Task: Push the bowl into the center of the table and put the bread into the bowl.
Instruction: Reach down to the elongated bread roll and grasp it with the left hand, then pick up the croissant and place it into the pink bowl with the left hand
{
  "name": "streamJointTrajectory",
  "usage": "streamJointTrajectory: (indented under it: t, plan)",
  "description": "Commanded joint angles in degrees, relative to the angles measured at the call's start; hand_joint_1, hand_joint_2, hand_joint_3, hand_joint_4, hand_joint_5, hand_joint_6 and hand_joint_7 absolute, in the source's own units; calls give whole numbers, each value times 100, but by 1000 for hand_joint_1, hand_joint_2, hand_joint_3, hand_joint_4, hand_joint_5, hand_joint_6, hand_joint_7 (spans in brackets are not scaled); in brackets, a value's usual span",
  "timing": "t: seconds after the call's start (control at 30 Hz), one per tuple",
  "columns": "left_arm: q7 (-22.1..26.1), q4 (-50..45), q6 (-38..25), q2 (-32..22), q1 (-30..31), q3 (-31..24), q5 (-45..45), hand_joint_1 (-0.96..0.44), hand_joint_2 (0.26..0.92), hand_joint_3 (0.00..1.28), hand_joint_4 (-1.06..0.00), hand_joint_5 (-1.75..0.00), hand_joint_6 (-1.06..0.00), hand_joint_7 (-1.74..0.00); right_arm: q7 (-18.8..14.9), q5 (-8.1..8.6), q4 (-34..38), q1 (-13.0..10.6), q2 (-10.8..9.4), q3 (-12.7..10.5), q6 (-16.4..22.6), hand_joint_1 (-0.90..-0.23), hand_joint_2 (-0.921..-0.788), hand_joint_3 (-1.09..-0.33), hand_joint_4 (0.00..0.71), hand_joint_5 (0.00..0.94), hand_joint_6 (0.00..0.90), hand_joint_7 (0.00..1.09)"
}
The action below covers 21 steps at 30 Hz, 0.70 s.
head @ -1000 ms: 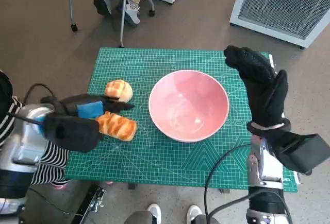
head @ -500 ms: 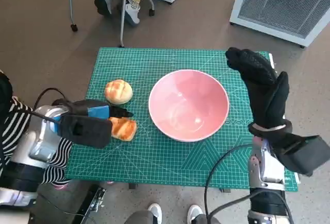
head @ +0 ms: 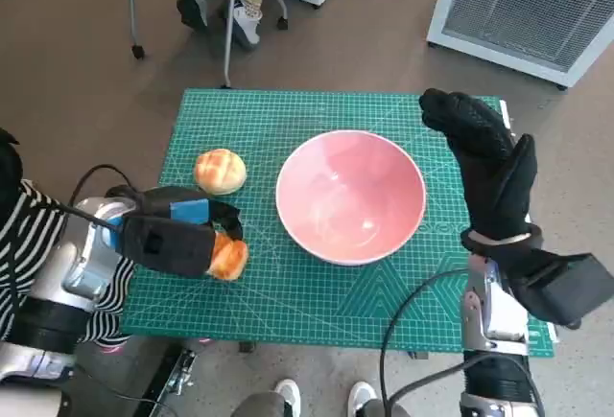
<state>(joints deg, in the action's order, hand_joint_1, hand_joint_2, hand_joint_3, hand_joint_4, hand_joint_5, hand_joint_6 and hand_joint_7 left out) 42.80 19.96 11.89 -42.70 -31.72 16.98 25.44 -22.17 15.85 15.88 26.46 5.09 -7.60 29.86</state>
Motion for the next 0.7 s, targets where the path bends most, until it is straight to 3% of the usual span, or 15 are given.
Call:
streamJointTrajectory:
  t: [0.03,0.7]
  plan:
    - [-60,-159,129,-173,32,-201,-125,1,919,49,-762,-1077,-590,-1214,36,11,120,-69,-57,9,7,-707,-921,-712,202,3,122,343]
    - [-123,-1322,-282,-295,-339,-1285,-884,1,915,35,-770,-1082,-635,-1158,-58,159,153,-87,-79,-11,26,-706,-921,-712,198,1,115,361]
